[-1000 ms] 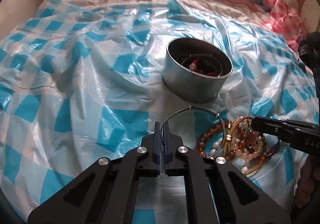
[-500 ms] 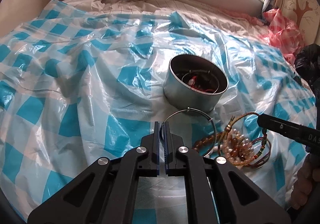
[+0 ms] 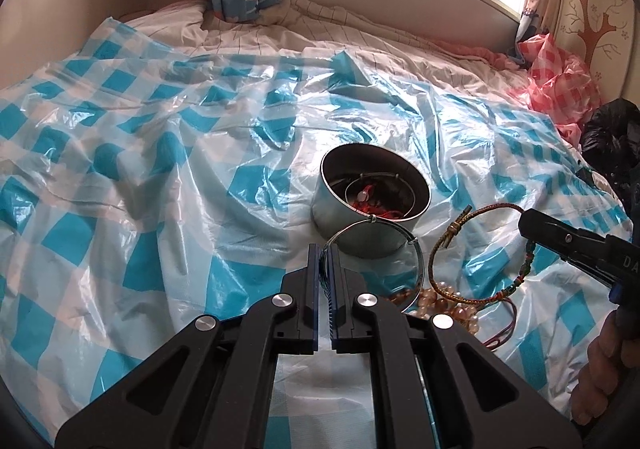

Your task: Organize jewelry

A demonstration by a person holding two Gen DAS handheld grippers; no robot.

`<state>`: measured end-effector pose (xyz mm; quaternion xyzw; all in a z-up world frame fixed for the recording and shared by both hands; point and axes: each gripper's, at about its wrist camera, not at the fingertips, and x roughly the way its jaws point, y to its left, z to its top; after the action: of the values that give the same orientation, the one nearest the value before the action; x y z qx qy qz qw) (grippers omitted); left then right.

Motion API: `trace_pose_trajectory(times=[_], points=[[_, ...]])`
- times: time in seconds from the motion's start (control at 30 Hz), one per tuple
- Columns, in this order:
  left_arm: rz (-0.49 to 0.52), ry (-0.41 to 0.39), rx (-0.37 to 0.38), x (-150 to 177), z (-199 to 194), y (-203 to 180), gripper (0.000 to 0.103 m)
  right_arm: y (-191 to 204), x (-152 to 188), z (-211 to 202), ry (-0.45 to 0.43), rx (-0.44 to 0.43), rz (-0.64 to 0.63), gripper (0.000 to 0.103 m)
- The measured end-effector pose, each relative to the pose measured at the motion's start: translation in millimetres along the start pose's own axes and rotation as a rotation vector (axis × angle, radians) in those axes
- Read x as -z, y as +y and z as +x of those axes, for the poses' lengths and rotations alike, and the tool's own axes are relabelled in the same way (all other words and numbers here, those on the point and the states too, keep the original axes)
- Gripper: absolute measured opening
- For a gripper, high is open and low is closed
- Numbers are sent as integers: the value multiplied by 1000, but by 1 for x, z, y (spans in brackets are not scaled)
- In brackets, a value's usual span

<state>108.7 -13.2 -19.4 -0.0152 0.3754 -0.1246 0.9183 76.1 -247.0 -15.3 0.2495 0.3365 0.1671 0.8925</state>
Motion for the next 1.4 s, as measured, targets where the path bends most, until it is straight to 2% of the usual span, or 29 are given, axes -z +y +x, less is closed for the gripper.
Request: trace_pose_trajectory(times=[0.43,0.77,1.4], points=[[-50,-56,10,-14,-9,7,3,14,-9,-16,-104,-34,-3,6],[-55,-90,19,-30,-7,3,3,8,-23,-25,-173,-73,55,6],[-35,-89,24,-39,5,-7,3,12,-36,-20,-186,-137,76,6]])
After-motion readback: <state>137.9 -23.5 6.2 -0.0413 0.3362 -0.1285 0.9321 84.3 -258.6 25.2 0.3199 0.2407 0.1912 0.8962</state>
